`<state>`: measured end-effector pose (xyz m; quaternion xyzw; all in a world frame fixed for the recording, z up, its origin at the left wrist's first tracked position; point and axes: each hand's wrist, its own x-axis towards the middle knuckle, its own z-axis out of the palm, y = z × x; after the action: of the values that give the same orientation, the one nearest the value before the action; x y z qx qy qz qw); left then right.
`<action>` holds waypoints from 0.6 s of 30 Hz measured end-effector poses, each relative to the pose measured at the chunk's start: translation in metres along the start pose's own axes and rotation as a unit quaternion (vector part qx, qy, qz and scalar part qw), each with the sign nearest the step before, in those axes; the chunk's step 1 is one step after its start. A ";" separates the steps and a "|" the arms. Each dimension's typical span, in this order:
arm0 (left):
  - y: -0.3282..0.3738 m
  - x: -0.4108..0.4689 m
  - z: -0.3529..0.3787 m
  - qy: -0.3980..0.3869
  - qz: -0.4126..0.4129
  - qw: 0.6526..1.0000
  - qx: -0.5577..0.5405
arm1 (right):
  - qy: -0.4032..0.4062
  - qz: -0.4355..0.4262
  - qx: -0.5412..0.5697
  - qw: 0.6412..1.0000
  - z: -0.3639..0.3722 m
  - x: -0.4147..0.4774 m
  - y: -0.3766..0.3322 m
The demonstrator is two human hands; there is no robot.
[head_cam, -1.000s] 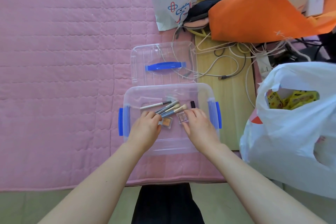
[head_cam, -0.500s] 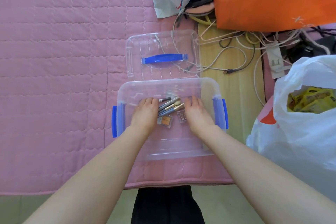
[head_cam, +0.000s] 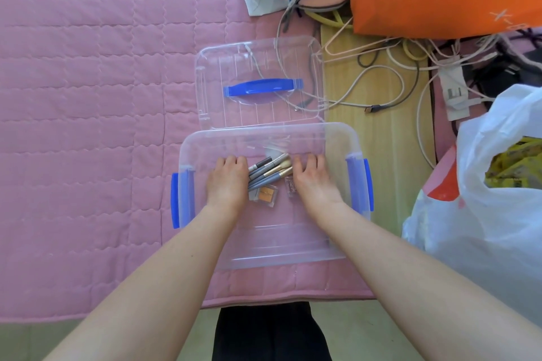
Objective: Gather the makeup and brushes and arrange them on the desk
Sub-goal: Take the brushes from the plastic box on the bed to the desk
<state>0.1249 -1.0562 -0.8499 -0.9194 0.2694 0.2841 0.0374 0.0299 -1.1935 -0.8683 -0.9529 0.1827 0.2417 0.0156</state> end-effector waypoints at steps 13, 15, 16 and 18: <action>-0.002 -0.003 0.005 -0.012 0.000 0.995 -0.098 | 0.021 0.011 -0.020 1.000 -0.004 -0.008 -0.004; 0.000 -0.002 0.006 -0.009 -0.014 0.992 -0.123 | 0.034 0.001 -0.015 0.999 -0.005 -0.009 -0.004; 0.000 -0.001 0.006 -0.007 -0.019 0.990 -0.138 | 0.035 -0.002 -0.009 0.999 -0.007 -0.009 -0.004; 0.002 0.000 0.007 -0.007 -0.020 0.986 -0.163 | 0.032 0.008 0.013 0.999 -0.009 -0.008 -0.005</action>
<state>0.1208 -1.0563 -0.8556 -0.9166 0.2007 0.3295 -0.1049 0.0297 -1.1872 -0.8572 -0.9583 0.1936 0.2092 0.0206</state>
